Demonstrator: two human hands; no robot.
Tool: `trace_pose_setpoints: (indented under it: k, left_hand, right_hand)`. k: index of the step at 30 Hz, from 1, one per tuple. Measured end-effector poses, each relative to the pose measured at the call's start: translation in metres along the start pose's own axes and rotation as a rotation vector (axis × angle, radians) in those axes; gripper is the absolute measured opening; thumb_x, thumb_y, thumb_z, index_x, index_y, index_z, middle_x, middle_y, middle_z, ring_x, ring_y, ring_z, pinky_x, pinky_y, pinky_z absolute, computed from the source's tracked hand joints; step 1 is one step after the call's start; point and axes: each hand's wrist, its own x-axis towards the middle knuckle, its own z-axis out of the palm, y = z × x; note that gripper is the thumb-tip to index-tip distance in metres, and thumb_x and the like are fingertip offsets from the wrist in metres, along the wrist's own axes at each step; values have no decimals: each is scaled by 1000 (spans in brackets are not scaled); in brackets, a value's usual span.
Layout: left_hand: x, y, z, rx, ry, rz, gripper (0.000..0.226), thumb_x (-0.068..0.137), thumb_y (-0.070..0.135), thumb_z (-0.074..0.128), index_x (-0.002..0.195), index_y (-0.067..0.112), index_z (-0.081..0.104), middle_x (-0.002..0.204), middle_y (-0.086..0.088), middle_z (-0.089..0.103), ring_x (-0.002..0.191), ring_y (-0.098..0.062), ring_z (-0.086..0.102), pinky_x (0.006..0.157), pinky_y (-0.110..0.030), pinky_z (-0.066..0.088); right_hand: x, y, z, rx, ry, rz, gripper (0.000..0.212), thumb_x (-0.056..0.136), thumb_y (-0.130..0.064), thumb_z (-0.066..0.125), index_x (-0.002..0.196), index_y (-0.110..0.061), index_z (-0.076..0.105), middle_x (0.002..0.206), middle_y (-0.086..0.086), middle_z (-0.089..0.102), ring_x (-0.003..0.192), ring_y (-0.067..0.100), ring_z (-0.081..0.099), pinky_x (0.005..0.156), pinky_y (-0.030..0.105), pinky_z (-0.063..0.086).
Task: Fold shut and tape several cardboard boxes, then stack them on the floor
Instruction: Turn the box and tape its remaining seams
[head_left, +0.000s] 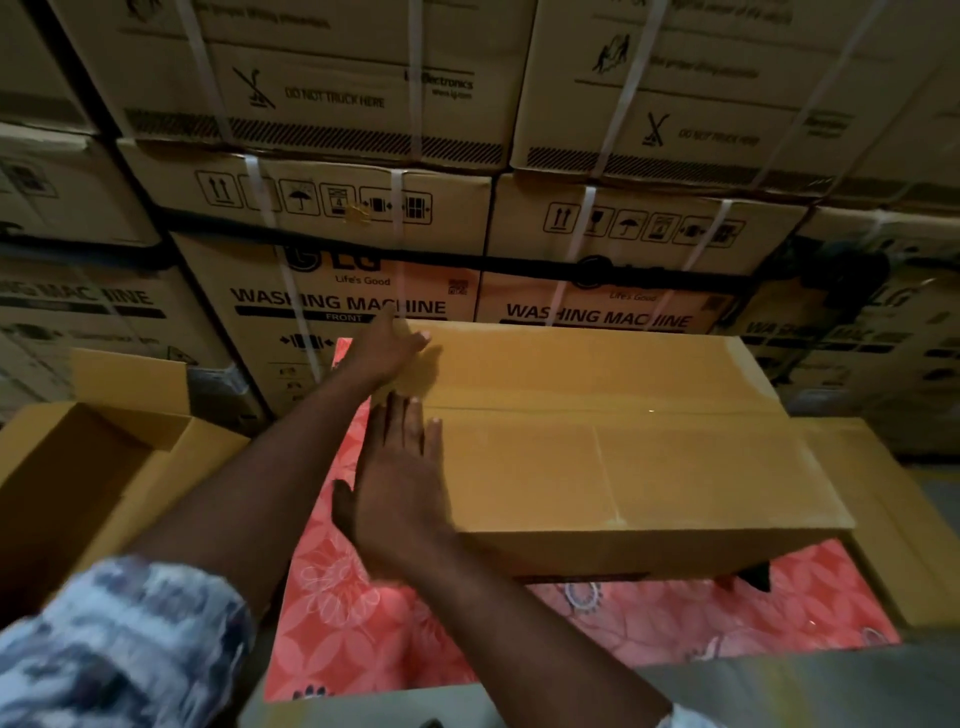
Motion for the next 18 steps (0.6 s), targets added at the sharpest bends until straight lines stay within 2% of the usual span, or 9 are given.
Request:
trace_pose_setpoints:
  k: [1,4,7,11,15,18]
  left_hand:
    - [5,3,3,30,26,7,68,99,33,64,156,17,31,156,-15,39,136,-35,45,103,-42,42]
    - [16,-14,4,12,137,48,49,96,31,66,140,16,51,144,-13,52,128,-33,52,97,-37,45]
    - [11,-37,-2,-60,196,41,35,96,32,66,129,22,60,137,-10,57,122,-31,55,100,-51,50]
    - [-19,-69,-24,-125,291,9,35,98,36,62,132,27,58,129,-2,55,117,-26,53,98,-51,48]
    - [-56,-100,-50,-176,507,-90,37,95,37,66,130,25,61,134,-9,60,119,-32,58,96,-52,50]
    - [-93,-105,-49,-237,612,-104,38,96,27,67,131,14,61,134,-16,60,116,-31,58,94,-41,47]
  right_hand:
    - [0,1,-2,11,-6,-3,100,91,-48,54,159,0,-2,167,24,1,155,39,-3,123,59,4]
    - [0,-1,-5,8,-45,-1,103,88,-43,59,159,3,-1,167,23,0,155,38,-1,123,58,2]
    - [-9,-6,-6,25,-81,-30,105,87,-42,61,159,2,-1,167,23,-3,155,38,-4,123,59,0]
    - [-25,-6,-7,76,-134,-179,101,88,-36,62,160,-2,0,168,19,-7,155,34,-10,124,54,-8]
    - [-33,2,-3,97,-166,-399,92,87,-35,63,159,-4,14,169,15,4,156,29,-1,126,51,1]
    - [-45,23,1,70,-149,-541,90,85,-36,66,157,-5,22,169,12,12,155,26,7,126,48,7]
